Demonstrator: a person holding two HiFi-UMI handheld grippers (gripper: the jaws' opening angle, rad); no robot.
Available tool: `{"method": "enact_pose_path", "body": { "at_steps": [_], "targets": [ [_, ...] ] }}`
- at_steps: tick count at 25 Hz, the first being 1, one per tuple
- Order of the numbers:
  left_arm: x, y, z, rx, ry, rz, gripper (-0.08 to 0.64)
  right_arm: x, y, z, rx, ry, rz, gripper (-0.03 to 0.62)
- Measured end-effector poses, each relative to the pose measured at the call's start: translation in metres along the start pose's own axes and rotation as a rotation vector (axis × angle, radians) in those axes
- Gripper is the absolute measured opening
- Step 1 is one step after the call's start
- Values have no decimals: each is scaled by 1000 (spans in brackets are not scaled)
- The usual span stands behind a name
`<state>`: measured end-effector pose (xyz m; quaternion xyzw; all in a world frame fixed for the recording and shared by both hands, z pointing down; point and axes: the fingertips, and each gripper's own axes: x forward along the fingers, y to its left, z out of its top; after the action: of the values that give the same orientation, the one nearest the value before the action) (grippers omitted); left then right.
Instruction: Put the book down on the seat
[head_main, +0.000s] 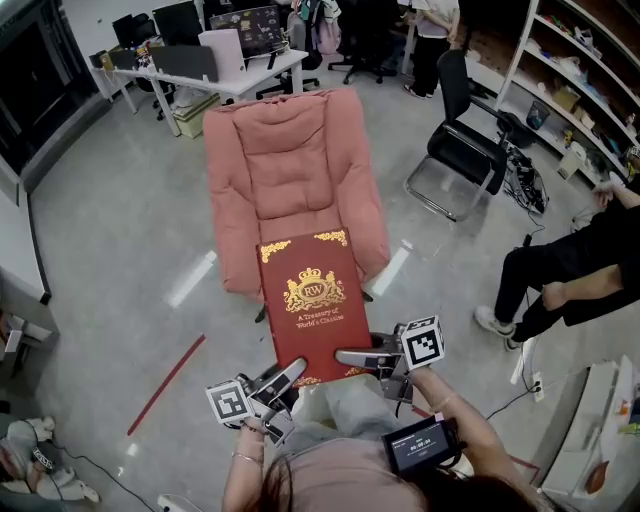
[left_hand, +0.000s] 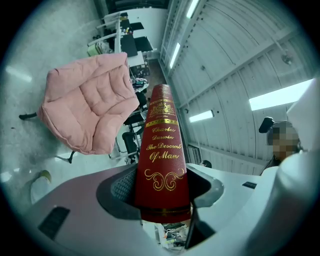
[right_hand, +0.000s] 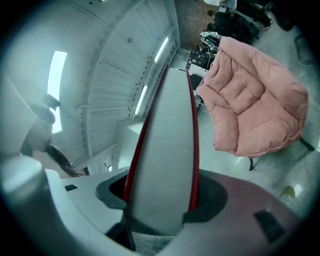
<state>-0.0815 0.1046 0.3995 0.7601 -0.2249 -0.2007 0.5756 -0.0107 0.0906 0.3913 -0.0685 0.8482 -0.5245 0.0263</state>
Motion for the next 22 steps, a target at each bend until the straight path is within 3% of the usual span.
{"method": "enact_pose_path", "body": {
  "at_steps": [22],
  "targets": [
    [112,67,81,-51,-44,24,241,-14,-112,122,70,49,13,282]
  ]
}}
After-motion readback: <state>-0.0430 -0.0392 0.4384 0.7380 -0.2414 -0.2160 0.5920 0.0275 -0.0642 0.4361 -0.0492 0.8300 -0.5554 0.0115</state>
